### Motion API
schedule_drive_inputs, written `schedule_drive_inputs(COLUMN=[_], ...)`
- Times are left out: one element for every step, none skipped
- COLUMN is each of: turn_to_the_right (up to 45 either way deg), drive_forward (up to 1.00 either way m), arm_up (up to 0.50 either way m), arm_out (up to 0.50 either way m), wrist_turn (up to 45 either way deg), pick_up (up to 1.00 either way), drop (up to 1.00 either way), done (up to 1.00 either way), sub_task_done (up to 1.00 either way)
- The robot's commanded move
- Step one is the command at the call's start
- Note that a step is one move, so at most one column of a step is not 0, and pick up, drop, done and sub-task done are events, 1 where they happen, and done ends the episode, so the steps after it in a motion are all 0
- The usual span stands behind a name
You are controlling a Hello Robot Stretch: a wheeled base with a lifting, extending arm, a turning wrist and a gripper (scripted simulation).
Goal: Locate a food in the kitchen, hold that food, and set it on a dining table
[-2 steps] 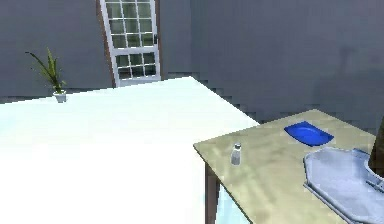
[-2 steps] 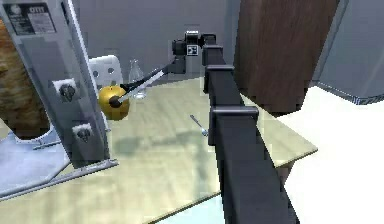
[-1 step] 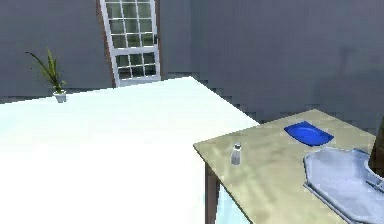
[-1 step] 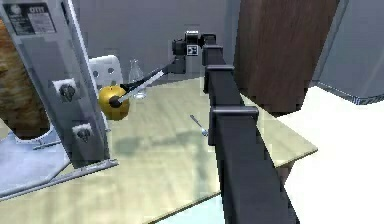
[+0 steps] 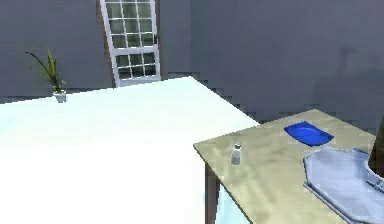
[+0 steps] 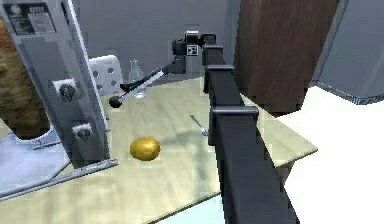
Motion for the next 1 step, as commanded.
schedule_drive_inputs(turn_to_the_right=[0.0], drive_forward=[0.00], arm_up=[0.00], arm_out=[-0.10], wrist_turn=[0.0], pick_up=[0.00], drop=[0.00], done=[0.00], sub_task_done=[0.00])
